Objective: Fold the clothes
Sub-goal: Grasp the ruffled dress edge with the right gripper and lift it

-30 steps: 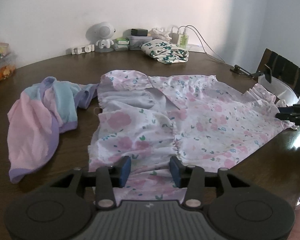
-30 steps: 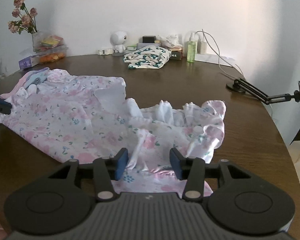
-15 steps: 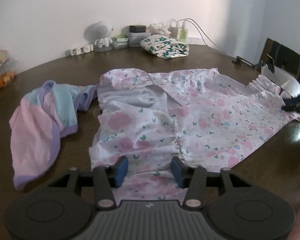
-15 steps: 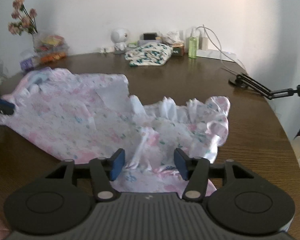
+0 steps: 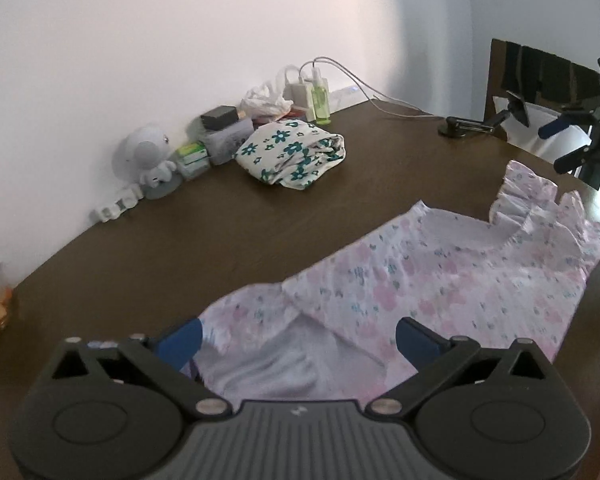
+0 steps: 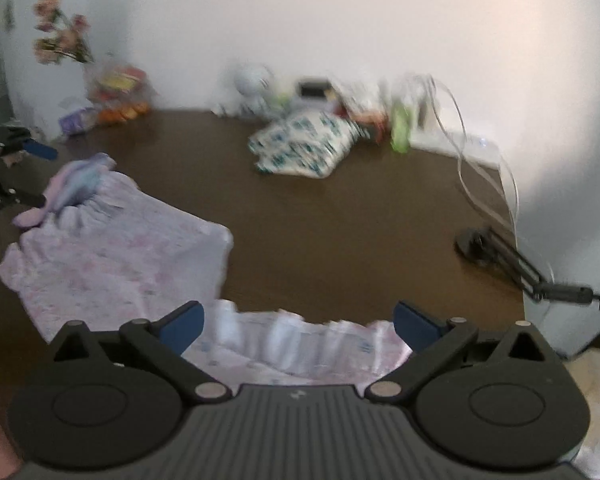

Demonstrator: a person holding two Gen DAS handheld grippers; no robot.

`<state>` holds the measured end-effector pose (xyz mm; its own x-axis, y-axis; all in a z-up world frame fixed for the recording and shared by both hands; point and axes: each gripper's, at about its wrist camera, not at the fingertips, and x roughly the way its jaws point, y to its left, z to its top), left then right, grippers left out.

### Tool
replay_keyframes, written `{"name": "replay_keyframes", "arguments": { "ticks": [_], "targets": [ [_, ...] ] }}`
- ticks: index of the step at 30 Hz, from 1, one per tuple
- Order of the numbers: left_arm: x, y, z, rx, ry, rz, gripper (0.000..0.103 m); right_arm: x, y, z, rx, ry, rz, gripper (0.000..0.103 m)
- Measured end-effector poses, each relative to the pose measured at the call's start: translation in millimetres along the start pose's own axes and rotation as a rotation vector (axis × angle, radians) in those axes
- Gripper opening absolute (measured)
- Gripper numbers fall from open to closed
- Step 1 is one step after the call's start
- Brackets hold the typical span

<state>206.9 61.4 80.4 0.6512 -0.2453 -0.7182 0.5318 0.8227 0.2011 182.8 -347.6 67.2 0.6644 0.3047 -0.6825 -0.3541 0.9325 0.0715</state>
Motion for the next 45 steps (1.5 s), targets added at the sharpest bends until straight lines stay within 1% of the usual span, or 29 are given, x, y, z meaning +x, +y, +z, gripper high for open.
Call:
{"name": "replay_keyframes", "arguments": {
  "ticks": [2,4,6,10,13,14,15,17,18,19,21,22,23,24,25,27,28,29,30,31,32,36,39,41,42,45],
  "targets": [
    [12,2,10,0.023,0.015,-0.002,0.103,11,-14,0,0.045,0.037,-0.003,0.103],
    [30,6,20,0.045,0.047,-0.008,0.103,20,-29,-2,0.089,0.067,-0.004,0.103],
    [51,9,30,0.071,0.087,-0.019,0.103,26,-44,-6,0.135,0.087,0.023,0.103],
    [94,6,47,0.171,0.169,-0.082,0.102,40,-72,-14,0.205,0.137,0.070,0.103],
    [123,4,56,0.257,0.224,-0.139,0.094,50,-86,-19,0.230,0.172,0.106,0.102],
    [131,5,59,0.265,0.244,-0.154,0.088,52,-88,-21,0.228,0.175,0.113,0.101],
    [139,7,61,0.271,0.264,-0.169,0.081,54,-91,-22,0.234,0.175,0.128,0.097],
    [150,15,66,0.252,0.297,-0.200,0.073,57,-96,-25,0.246,0.175,0.155,0.091],
    [154,22,66,0.234,0.310,-0.215,0.066,59,-98,-26,0.252,0.170,0.162,0.090],
    [156,27,66,0.216,0.315,-0.229,0.063,60,-100,-27,0.256,0.167,0.174,0.087],
    [162,35,65,0.199,0.341,-0.261,0.051,63,-103,-27,0.264,0.161,0.196,0.082],
    [164,35,64,0.207,0.355,-0.269,0.049,64,-105,-27,0.267,0.158,0.207,0.080],
    [166,34,62,0.219,0.368,-0.285,0.047,65,-106,-27,0.270,0.155,0.217,0.074],
    [168,33,60,0.231,0.380,-0.301,0.044,67,-108,-26,0.273,0.152,0.228,0.064],
    [168,32,59,0.233,0.375,-0.325,0.042,68,-108,-25,0.277,0.154,0.240,0.052],
    [168,31,59,0.235,0.372,-0.351,0.035,72,-108,-25,0.279,0.160,0.258,0.040],
    [167,30,58,0.237,0.369,-0.358,0.033,73,-107,-24,0.278,0.162,0.265,0.039],
    [167,29,59,0.239,0.365,-0.361,0.025,74,-106,-24,0.275,0.162,0.265,0.038],
    [166,28,59,0.241,0.360,-0.363,0.010,75,-105,-23,0.272,0.163,0.266,0.030],
    [165,27,58,0.241,0.355,-0.362,0.005,76,-103,-23,0.269,0.163,0.266,0.012],
    [164,26,58,0.241,0.350,-0.361,0.005,77,-101,-23,0.261,0.164,0.258,0.005],
    [152,16,53,0.283,0.289,-0.303,0.003,67,-92,-20,0.225,0.111,0.248,0.003],
    [129,15,53,0.285,0.223,-0.241,0.002,52,-83,-14,0.187,0.055,0.242,0.003],
    [106,16,55,0.274,0.152,-0.204,0.002,36,-76,-10,0.158,0.005,0.235,0.003],
    [89,15,55,0.270,0.105,-0.187,0.002,26,-73,-8,0.143,-0.024,0.233,0.003],
    [20,4,44,0.282,-0.054,-0.166,0.002,-15,-58,-8,0.073,-0.129,0.255,0.003]
  ]
}}
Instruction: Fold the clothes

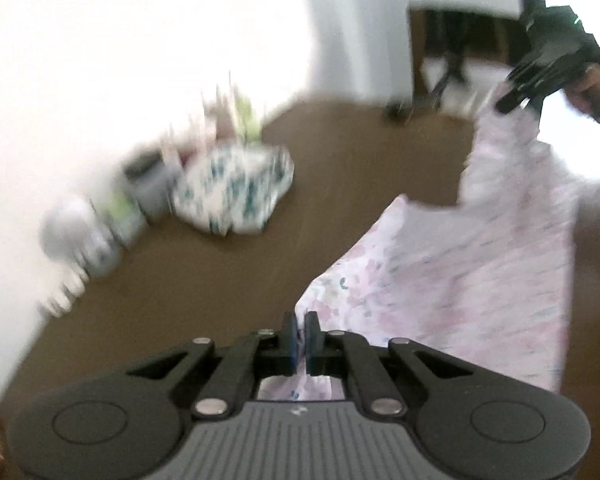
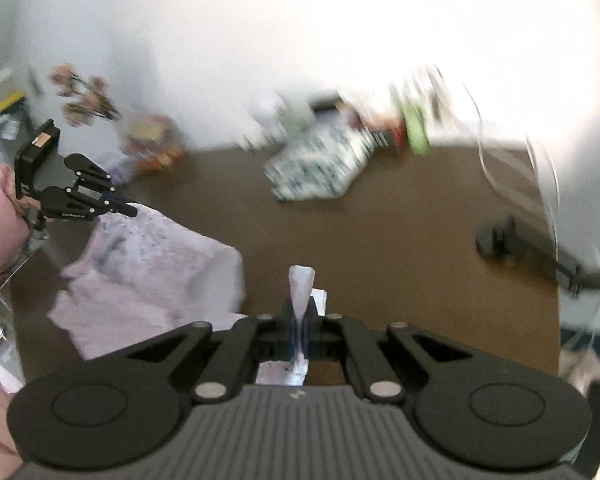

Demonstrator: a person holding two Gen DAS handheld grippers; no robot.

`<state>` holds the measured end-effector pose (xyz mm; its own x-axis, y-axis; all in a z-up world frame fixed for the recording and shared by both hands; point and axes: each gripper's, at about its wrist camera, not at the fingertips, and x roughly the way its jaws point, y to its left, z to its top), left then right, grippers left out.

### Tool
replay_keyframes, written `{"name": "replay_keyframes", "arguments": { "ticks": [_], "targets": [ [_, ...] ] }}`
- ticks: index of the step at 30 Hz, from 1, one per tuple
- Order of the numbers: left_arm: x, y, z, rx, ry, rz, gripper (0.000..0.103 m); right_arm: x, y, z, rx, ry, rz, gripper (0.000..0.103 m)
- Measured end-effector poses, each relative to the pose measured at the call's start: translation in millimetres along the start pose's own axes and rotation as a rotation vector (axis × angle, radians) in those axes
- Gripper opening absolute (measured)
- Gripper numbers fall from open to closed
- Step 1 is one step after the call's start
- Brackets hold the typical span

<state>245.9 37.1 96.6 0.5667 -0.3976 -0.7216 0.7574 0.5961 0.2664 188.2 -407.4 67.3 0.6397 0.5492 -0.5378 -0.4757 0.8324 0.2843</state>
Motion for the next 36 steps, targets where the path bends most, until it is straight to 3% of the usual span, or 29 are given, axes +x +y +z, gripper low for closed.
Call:
{"name": "replay_keyframes", "arguments": {
  "ticks": [2,5,10,18,20,21,22,24,26,28,30,32,35,36],
  "targets": [
    [-39,-25,-10,0.026,-0.068,0.000,0.002,-23,24,-7,-0.096,-0.039,0.030,0.003],
    [-77,-75,-44,0.047,-0.096,-0.032,0.002,-48,59,-27,-0.240,-0.043,0.055,0.003],
    [-52,-128,-102,-0.020,0.021,-0.055,0.002,-35,88,-78,-0.380,0.138,0.010,0.003],
    [-28,-133,-119,-0.086,0.072,-0.011,0.008,-31,114,-115,-0.496,0.191,-0.086,0.007],
    [-25,-135,-119,-0.089,0.091,-0.016,0.013,-29,114,-122,-0.508,0.194,-0.109,0.018],
    [-24,-135,-120,-0.091,0.101,-0.021,0.018,-29,115,-125,-0.512,0.195,-0.120,0.040],
    [-25,-135,-120,-0.091,0.106,-0.019,0.023,-32,115,-125,-0.501,0.184,-0.121,0.063],
    [-35,-134,-117,-0.094,0.080,-0.019,0.041,-40,115,-127,-0.476,0.161,-0.124,0.068],
    [-51,-129,-115,-0.121,0.028,-0.024,0.047,-54,109,-120,-0.403,0.093,-0.112,0.073],
    [-67,-121,-108,-0.160,-0.040,-0.026,0.053,-68,103,-112,-0.328,0.022,-0.099,0.086],
    [-77,-116,-95,-0.193,-0.115,-0.025,0.057,-74,92,-100,-0.223,-0.083,-0.072,0.088],
    [-77,-117,-75,-0.205,-0.163,-0.019,0.057,-65,80,-82,-0.109,-0.134,-0.037,0.089],
    [-54,-125,-49,-0.212,-0.139,-0.032,0.053,-24,70,-57,-0.028,-0.073,-0.008,0.088],
    [-44,-128,-41,-0.215,-0.120,-0.042,0.047,-9,68,-52,-0.015,-0.042,-0.010,0.085]
  ]
}}
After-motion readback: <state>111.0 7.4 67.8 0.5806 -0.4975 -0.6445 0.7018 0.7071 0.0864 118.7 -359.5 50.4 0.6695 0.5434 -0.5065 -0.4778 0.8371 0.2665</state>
